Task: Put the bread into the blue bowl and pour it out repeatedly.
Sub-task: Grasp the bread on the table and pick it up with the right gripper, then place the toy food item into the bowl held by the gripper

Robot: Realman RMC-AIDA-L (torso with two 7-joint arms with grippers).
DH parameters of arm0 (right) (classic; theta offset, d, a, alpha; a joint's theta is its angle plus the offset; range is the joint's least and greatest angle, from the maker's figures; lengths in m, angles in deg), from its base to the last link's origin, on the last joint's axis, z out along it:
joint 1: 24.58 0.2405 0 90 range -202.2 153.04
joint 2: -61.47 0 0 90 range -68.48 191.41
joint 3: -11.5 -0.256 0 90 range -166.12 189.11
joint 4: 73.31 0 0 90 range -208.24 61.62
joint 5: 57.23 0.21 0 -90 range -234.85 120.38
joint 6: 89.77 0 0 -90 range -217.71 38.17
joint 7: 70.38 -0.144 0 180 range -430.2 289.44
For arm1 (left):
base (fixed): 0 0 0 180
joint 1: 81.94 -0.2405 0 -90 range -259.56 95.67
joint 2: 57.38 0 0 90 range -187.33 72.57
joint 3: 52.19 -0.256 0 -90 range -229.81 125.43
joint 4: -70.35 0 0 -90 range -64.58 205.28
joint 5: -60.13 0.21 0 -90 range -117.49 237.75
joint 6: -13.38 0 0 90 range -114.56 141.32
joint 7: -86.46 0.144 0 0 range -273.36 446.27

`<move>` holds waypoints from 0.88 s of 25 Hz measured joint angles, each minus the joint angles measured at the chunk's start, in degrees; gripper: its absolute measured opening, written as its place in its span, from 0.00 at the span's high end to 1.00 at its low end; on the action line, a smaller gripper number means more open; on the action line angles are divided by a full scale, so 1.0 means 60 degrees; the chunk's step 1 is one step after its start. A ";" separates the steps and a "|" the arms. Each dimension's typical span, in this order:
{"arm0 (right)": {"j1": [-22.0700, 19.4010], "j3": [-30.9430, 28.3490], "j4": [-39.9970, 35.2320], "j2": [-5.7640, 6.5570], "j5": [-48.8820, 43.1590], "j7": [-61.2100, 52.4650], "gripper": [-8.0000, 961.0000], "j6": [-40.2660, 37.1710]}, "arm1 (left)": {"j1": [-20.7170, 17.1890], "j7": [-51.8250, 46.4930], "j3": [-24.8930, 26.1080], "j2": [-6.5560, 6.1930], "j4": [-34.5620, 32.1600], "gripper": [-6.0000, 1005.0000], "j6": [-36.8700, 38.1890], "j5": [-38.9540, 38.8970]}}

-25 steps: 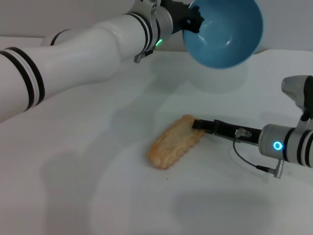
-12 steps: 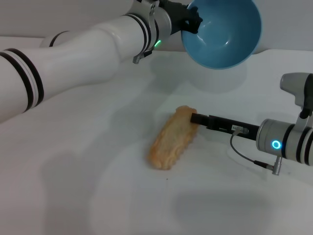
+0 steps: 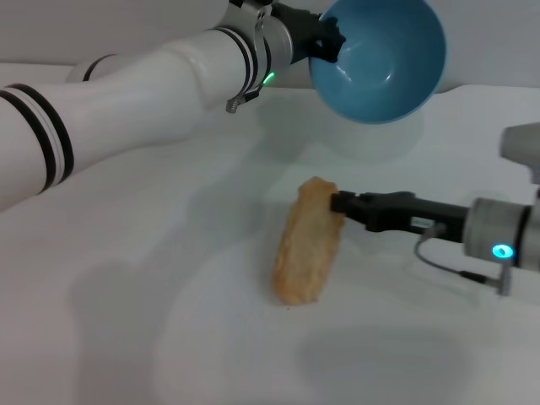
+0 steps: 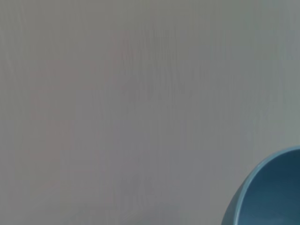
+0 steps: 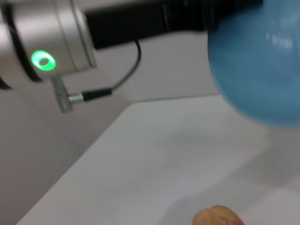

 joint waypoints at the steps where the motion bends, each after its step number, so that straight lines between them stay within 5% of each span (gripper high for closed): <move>1: -0.0117 0.0059 -0.0335 0.0015 -0.0075 -0.0116 0.84 -0.0284 | 0.0000 -0.0001 0.0017 -0.0014 0.0009 1.00 0.0078 0.0000; 9: -0.1195 0.0561 -0.3842 0.0037 -0.0204 -0.0798 0.90 -0.2918 | 0.0228 -0.0003 0.0071 -0.0044 0.0374 1.00 0.0744 0.0015; 22: -0.1880 -0.0484 -0.8033 0.0032 0.0060 -0.2165 0.93 -0.4491 | 0.0679 -0.0061 0.0084 -0.0020 0.0508 1.00 0.2749 0.0000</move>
